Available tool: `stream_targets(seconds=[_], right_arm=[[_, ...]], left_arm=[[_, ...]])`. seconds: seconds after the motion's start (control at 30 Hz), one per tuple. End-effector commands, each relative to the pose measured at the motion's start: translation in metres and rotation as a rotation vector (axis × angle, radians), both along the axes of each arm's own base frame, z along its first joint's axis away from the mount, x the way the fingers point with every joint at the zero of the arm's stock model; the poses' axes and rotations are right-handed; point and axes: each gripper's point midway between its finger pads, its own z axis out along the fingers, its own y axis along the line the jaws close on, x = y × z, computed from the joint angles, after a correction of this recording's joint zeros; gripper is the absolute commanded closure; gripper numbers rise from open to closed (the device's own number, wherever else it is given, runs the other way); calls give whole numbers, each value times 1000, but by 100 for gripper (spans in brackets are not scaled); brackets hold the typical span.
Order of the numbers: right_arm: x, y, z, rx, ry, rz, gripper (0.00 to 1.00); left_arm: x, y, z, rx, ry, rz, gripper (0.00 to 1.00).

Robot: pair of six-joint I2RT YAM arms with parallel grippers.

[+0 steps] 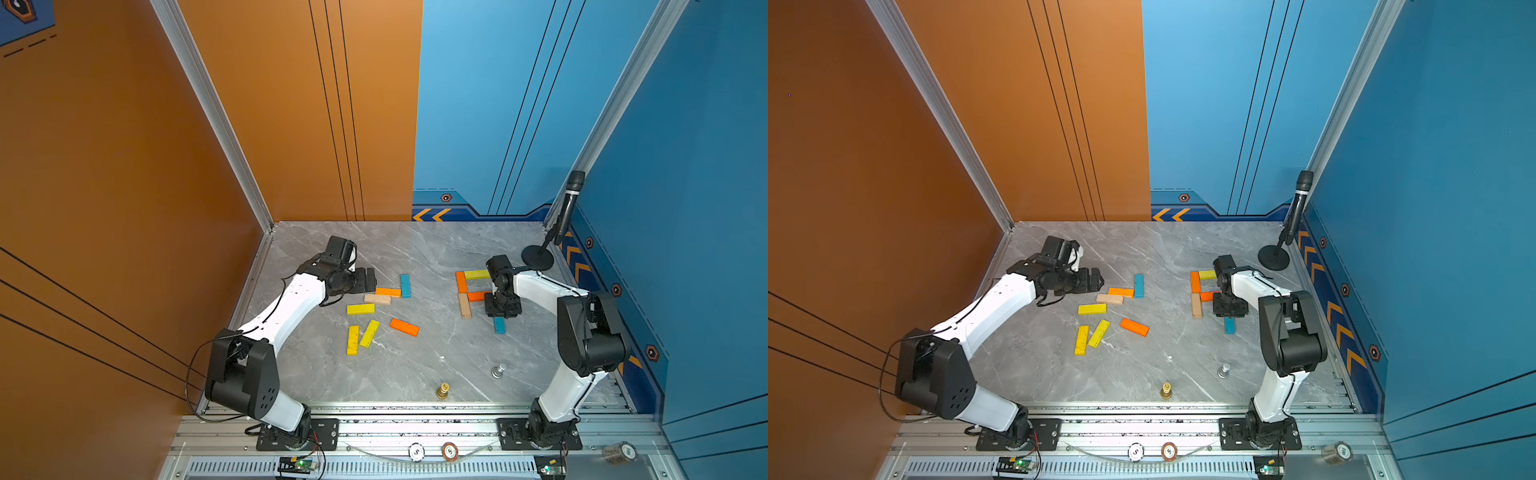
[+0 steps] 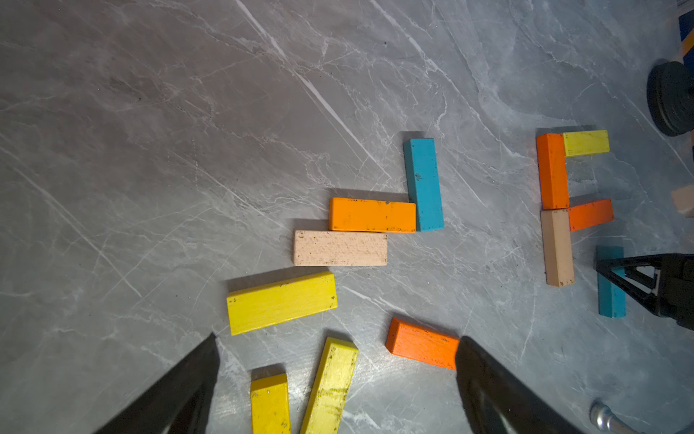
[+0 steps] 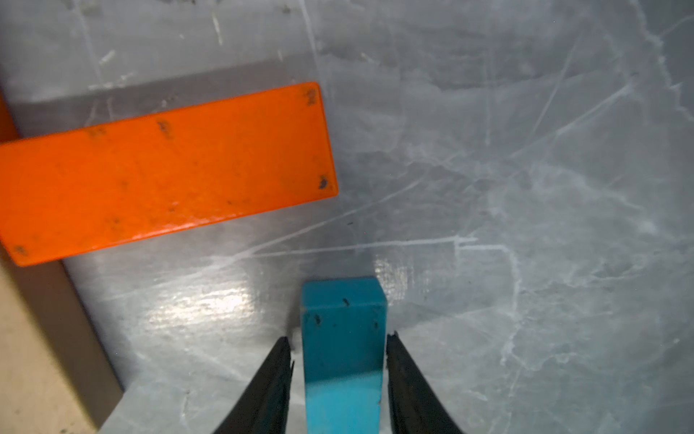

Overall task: Assemble the number 6 with building blocks
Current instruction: Assemble the building block at the center of the board.

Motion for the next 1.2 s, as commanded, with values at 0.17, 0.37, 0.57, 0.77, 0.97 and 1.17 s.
stream_targets(seconds=[0.17,0.37,0.57,0.77,0.97,1.17], right_arm=[[1,1,-12,22,17,-7,71],[7,9,-14,32,22,40,73],[10,9,-16,15,29,56,74],[13,14,-16,27,26,80,73],[12,16,-19,25,34,94,73],[15,19,-18,20,29,103,73]], left_arm=[[3,-1,-2,26,-6,-18,2],[3,-1,-4,29,0,-21,2],[4,-1,-5,31,1,-22,2],[4,-1,-5,32,1,-23,2],[5,-1,-5,34,1,-24,2],[4,-1,-5,34,1,-26,2]])
